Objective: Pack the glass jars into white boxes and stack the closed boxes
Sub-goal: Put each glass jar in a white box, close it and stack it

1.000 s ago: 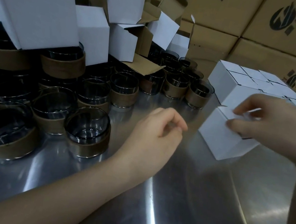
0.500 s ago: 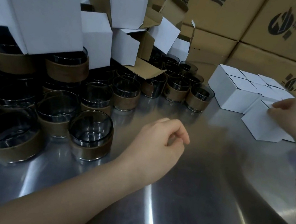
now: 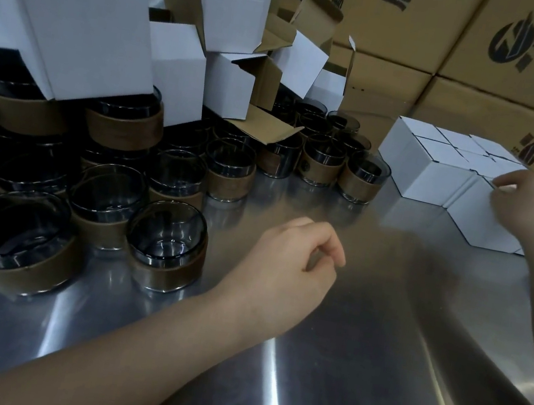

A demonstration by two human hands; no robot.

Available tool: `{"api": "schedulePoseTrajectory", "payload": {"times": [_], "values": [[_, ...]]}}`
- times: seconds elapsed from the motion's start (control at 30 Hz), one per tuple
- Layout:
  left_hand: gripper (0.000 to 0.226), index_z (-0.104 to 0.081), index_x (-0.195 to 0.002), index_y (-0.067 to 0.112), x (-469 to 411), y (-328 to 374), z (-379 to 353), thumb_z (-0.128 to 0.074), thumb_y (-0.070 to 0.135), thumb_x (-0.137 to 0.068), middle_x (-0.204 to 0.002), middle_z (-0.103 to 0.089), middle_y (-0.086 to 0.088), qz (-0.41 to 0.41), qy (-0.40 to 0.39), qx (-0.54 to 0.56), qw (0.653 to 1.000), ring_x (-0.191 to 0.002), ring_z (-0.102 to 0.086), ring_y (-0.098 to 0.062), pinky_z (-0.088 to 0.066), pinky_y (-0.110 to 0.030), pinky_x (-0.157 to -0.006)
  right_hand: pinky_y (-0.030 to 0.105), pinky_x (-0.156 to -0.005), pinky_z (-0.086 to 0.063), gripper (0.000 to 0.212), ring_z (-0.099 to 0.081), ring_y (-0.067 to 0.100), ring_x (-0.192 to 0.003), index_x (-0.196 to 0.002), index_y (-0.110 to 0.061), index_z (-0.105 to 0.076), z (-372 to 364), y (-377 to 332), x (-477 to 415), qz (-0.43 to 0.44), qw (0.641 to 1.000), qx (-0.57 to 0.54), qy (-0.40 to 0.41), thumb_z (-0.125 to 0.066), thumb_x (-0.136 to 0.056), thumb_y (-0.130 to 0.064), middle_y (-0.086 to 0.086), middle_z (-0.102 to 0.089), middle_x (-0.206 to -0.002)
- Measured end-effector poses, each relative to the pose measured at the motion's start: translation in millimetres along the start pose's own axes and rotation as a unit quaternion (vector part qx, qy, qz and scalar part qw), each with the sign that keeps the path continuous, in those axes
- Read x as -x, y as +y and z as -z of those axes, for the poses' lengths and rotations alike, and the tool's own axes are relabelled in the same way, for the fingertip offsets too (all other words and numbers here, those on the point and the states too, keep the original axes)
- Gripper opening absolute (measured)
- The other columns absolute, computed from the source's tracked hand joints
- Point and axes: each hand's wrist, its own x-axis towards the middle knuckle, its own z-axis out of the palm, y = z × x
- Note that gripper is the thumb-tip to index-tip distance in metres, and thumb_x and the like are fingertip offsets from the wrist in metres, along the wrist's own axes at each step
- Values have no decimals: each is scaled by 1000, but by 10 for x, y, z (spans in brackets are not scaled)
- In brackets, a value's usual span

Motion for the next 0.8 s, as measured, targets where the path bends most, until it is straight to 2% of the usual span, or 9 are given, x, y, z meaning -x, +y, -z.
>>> {"api": "schedulePoseTrajectory", "payload": {"times": [0.17, 0.23, 0.3, 0.4, 0.5, 0.6, 0.67, 0.73, 0.8], "values": [[18, -65, -87, 22, -2, -11, -5, -52, 9, -91, -86, -54, 8, 1, -8, -12, 1000, -62, -50, -5, -36, -12, -54, 47, -100, -43, 33, -52, 41, -119, -118, -8, -67, -21, -294, 212, 82, 994, -42, 60, -53, -88, -11, 24, -60, -125], [18, -65, -88, 21, -5, -6, -1, -52, 9, -91, -88, -55, 8, -3, -8, -16, 1000, -70, -54, -6, -42, -16, -59, 40, -98, -41, 31, -54, 36, -117, -114, -10, -69, -29, -490, 337, 143, 984, -75, 72, -53, -87, -11, 19, -63, -122], [17, -65, -89, 21, -7, -3, 5, -53, 10, -92, -91, -57, 8, -6, -9, -20, 1000, -81, -56, -8, -46, -23, -70, 29, -89, -39, 29, -57, 27, -110, -111, -12, -70, -33, -718, 480, 194, 970, -128, 66, -53, -87, -10, 10, -66, -116], [16, -66, -88, 20, -10, -2, 11, -53, 10, -92, -93, -59, 7, -11, -5, -22, 1000, -85, -56, -7, -45, -24, -75, 21, -77, -40, 26, -59, 12, -85, -102, -22, -70, -69, -1081, 679, 227, 950, -214, 8, -55, -85, -10, -4, -68, -94], [15, -67, -87, 18, -19, -9, 5, -55, 8, -89, -89, -59, 5, -26, 5, -31, 999, -82, -55, -9, -44, -22, -74, 24, -76, -50, 27, -65, 11, -76, -105, -33, -65, -156, -1407, 827, 234, 918, -296, -122, -57, -88, -15, -9, -69, -82], [15, -67, -87, 17, -33, -24, 2, -55, 7, -88, -88, -59, 5, -33, 6, -37, 999, -81, -55, -9, -45, -26, -75, 33, -70, -60, 35, -69, 17, -71, -128, -34, -56, -235, -1669, 929, 227, 877, -346, -242, -56, -95, -22, 0, -73, -86], [15, -66, -87, 18, -37, -38, 2, -55, 8, -88, -89, -59, 7, -34, 5, -41, 999, -82, -56, -9, -46, -29, -77, 35, -68, -60, 42, -69, 19, -68, -141, -30, -47, -269, -1815, 971, 217, 857, -365, -290, -52, -99, -26, 5, -72, -93], [15, -66, -88, 21, -39, -49, 6, -55, 10, -88, -88, -57, 8, -38, 4, -44, 998, -83, -55, -8, -46, -29, -76, 35, -66, -60, 39, -68, 20, -66, -141, -24, -47, -289, -1925, 991, 185, 842, -396, -316, -48, -102, -26, 8, -71, -97], [16, -65, -87, 23, -40, -56, 12, -55, 11, -88, -87, -56, 9, -43, 3, -47, 998, -82, -54, -7, -46, -27, -74, 33, -63, -60, 32, -67, 21, -64, -132, -16, -55, -291, -1988, 995, 137, 828, -434, -327, -47, -102, -25, 8, -71, -100]]}}
